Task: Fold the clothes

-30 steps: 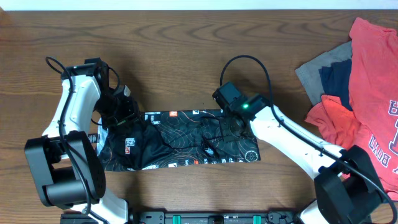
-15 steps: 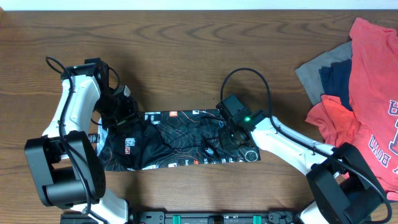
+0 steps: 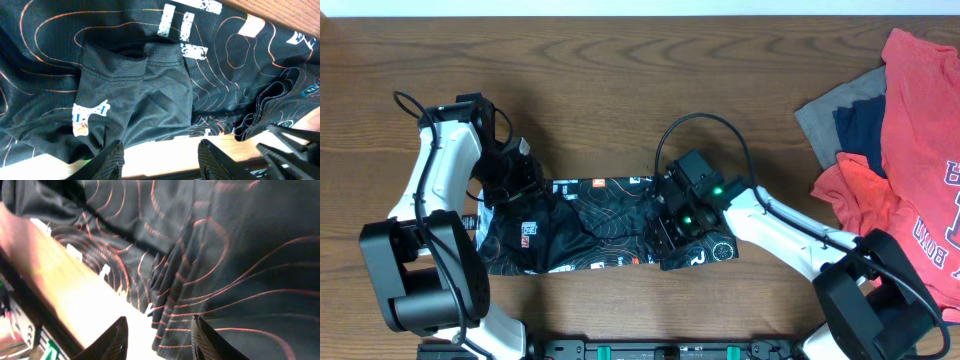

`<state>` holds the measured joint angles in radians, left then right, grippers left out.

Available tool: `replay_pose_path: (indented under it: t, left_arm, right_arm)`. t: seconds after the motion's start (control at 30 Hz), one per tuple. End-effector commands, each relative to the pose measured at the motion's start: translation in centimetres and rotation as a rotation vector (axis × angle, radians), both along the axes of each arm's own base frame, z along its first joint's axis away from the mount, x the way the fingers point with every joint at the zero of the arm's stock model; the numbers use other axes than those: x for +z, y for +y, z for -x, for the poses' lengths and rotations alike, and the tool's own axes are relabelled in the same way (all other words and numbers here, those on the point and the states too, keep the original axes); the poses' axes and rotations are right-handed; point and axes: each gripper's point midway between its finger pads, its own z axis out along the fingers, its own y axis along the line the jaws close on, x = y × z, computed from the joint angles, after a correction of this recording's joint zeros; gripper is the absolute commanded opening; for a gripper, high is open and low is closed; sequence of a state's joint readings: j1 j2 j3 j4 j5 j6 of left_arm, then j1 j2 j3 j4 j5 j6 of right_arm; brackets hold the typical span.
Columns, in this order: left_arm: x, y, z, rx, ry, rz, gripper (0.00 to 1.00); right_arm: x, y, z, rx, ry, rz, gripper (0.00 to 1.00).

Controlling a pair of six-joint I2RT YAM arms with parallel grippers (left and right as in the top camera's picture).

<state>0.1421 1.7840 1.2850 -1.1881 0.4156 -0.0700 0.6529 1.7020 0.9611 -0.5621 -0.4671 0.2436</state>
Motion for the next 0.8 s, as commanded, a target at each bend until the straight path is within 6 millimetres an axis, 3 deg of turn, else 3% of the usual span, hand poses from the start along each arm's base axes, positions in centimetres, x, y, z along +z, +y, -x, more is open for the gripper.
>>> replay_pose_path:
  t: [0.0, 0.13, 0.23, 0.77]
  left_arm:
    - [0.3, 0.2, 0.0, -0.016, -0.019, -0.004, 0.50]
    - [0.4, 0.2, 0.0, -0.016, -0.018, -0.004, 0.50]
    - [0.4, 0.2, 0.0, -0.016, -0.018, -0.004, 0.50]
    - [0.4, 0.2, 0.0, -0.016, -0.018, -0.004, 0.50]
  right_arm:
    - [2.5, 0.4, -4.9, -0.063, -0.143, 0.013, 0.42]
    - [5.5, 0.7, -9.2, -0.128, -0.301, 0.041, 0.47]
    - [6.0, 0.6, -10.3, -0.149, -0.349, 0.059, 0.48]
    - [-1.6, 1.3, -8.5, -0.098, -0.244, 0.208, 0.50]
